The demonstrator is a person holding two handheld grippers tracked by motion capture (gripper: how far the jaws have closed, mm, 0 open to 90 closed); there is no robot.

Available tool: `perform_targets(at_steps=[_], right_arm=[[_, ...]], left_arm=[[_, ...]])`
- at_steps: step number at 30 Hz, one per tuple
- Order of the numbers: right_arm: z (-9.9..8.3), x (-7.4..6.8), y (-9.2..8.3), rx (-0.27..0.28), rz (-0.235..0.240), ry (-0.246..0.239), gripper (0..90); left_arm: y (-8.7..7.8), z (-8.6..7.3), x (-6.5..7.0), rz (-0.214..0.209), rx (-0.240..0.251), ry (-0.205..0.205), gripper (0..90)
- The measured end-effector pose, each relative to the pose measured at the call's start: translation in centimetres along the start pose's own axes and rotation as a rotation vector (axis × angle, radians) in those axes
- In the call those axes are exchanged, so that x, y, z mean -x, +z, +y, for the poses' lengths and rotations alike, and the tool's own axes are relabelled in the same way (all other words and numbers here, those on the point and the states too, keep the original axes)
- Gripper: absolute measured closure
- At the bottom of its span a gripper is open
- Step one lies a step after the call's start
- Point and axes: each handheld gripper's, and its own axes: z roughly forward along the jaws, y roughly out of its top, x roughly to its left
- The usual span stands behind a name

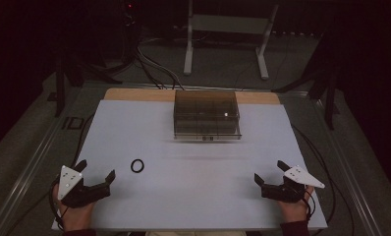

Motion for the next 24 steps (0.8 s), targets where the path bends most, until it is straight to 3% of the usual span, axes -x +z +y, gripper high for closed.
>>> perform_targets(at_steps=[13,24], right_arm=[[0.13,-0.26,-0.11,0.021,-0.034,-0.005,0.1],[0.11,-0.47,0.22,0.039,-0.019,-0.023,0.1]], left_arm=[[0.14,0.17,0.11,0.0,-0.02,0.013,0.8],[0.38,0.32,-0.1,-0.006,-0.032,-0.006,0.8]])
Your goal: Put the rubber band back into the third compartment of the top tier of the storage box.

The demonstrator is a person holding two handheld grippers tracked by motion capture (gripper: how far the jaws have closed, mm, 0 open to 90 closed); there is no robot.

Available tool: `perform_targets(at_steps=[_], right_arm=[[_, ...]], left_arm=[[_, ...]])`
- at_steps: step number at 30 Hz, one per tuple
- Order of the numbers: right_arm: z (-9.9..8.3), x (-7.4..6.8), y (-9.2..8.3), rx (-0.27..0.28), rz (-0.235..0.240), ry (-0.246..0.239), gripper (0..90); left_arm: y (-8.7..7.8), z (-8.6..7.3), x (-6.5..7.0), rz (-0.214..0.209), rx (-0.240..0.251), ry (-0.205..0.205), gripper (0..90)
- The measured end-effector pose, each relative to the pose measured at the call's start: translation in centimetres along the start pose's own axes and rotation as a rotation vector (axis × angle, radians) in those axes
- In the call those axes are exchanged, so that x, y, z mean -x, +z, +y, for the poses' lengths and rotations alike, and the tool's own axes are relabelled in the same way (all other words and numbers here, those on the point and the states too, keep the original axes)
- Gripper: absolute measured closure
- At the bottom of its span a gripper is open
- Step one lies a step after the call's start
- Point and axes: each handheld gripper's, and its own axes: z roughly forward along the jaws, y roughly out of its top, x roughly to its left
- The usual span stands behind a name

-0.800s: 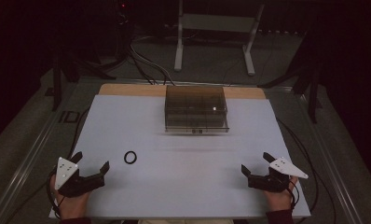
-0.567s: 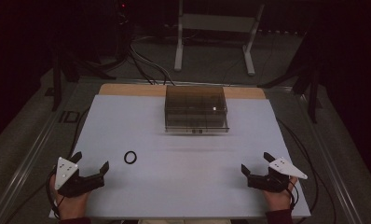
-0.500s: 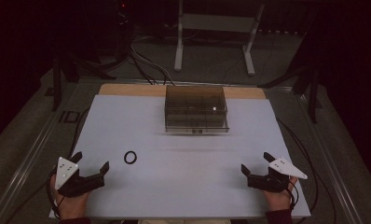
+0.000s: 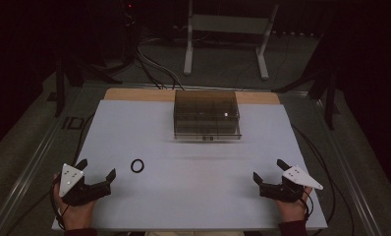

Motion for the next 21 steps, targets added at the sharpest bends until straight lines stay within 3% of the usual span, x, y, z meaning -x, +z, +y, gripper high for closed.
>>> perform_targets(at_steps=[9,21], right_arm=[[-0.2,0.0,0.0,0.018,0.006,-0.033,0.1],[-0.1,0.1,0.1,0.036,0.017,-0.053,0.2]], left_arm=[[0.3,0.8,0.3,0.022,-0.016,0.016,0.8],[1.3,2.6,0.3,-0.012,0.003,0.041,0.8]])
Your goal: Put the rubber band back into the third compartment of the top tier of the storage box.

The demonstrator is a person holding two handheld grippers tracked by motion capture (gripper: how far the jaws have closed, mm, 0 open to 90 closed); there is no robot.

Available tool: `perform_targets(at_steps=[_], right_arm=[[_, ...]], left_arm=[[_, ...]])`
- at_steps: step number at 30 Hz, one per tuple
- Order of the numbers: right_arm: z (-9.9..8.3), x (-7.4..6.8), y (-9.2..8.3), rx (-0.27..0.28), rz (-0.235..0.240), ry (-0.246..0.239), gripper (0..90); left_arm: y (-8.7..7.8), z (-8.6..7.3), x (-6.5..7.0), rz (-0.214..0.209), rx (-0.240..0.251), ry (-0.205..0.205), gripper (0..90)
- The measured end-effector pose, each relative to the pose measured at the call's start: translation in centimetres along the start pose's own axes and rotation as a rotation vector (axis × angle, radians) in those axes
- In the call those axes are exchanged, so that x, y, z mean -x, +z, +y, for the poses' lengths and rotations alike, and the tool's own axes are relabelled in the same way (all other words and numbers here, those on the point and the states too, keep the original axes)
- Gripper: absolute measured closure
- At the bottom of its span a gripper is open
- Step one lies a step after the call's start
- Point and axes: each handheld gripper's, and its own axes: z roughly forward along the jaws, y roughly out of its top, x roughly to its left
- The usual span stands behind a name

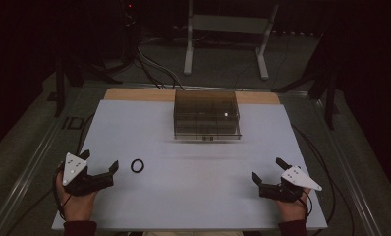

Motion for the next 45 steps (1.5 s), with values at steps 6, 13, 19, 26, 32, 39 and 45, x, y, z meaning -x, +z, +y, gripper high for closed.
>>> perform_targets(at_steps=[6,13,19,26,32,39,45], right_arm=[[0.0,0.1,0.0,0.0,0.0,0.001,0.2],[0.0,-0.2,0.2,-0.013,-0.002,-0.03,0.2],[0.1,-0.1,0.1,-0.009,-0.008,-0.027,0.2],[0.1,0.0,0.0,-0.009,-0.012,-0.017,0.2],[0.1,0.0,-0.1,-0.01,-0.014,-0.009,0.2],[0.1,0.0,-0.1,-0.012,-0.015,-0.007,0.2],[0.1,0.0,-0.1,-0.012,-0.017,-0.004,0.1]], left_arm=[[0.9,0.7,0.3,-0.01,-0.007,-0.018,0.8],[2.1,1.1,0.3,-0.013,-0.041,-0.036,0.8],[3.5,1.2,0.5,-0.023,-0.064,-0.035,0.8],[5.1,1.2,1.3,-0.036,-0.101,-0.013,0.8],[6.1,1.1,1.8,-0.043,-0.121,-0.002,0.8],[7.5,1.0,2.5,-0.059,-0.173,0.007,0.9],[8.3,0.5,2.4,-0.081,-0.237,-0.009,5.9]])
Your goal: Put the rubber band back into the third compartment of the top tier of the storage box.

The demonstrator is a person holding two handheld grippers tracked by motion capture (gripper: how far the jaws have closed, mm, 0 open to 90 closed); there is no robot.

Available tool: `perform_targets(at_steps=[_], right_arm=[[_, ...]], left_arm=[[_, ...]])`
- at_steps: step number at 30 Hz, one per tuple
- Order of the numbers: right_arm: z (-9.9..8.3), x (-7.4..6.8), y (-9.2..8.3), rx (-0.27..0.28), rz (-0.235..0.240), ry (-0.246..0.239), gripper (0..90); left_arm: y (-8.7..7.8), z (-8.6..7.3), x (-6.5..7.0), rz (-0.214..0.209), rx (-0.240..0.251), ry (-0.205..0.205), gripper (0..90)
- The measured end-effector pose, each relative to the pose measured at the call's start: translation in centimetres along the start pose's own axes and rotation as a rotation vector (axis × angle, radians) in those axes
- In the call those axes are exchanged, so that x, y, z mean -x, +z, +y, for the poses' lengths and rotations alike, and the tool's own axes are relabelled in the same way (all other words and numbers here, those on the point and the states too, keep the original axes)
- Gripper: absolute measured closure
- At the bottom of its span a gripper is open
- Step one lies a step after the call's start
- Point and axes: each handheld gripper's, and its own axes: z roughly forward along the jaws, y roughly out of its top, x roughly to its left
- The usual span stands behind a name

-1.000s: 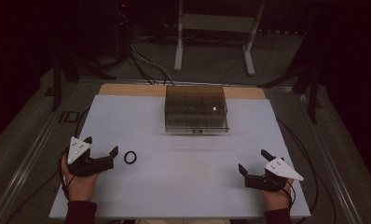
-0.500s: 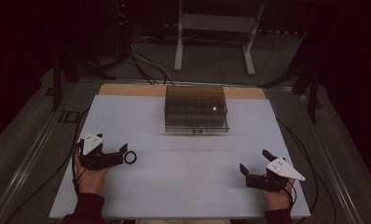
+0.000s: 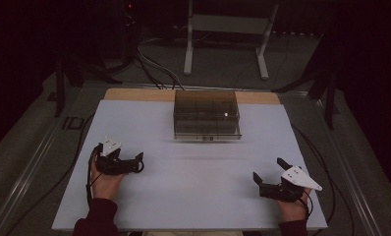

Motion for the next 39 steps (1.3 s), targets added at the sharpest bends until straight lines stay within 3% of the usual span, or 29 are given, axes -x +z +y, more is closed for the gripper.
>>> perform_targets(at_steps=[5,9,13,15,17,19,24,31,39], right_arm=[[0.0,0.0,0.0,0.001,0.0,-0.003,0.2],[0.0,0.0,0.0,0.001,0.0,-0.003,0.2],[0.0,0.0,0.0,0.002,-0.001,0.0,0.1],[0.0,0.0,0.0,0.003,-0.001,0.001,0.1],[0.0,0.0,0.0,0.004,-0.001,0.0,0.2],[0.0,0.0,0.0,0.003,0.0,-0.001,0.1],[0.0,0.1,0.0,0.003,0.0,0.002,0.2],[0.0,0.0,0.0,0.002,-0.001,0.001,0.2],[0.0,0.0,0.0,-0.001,-0.001,0.0,0.2]], left_arm=[[0.2,-0.4,-0.2,-0.026,-0.03,-0.007,12.9],[0.2,-0.8,-0.2,-0.016,-0.051,-0.007,19.6],[0.4,-1.1,0.0,-0.008,-0.079,-0.001,36.8],[0.6,-1.4,0.1,0.008,-0.095,0.005,39.9],[0.7,-1.7,0.0,0.0,-0.11,0.002,52.5],[1.1,-2.2,0.0,-0.015,-0.137,0.007,59.0],[1.3,-2.5,0.0,-0.026,-0.16,0.013,67.1],[1.6,-2.9,0.0,-0.005,-0.206,0.019,79.1],[1.7,-2.9,0.3,0.005,-0.218,0.026,88.3]])
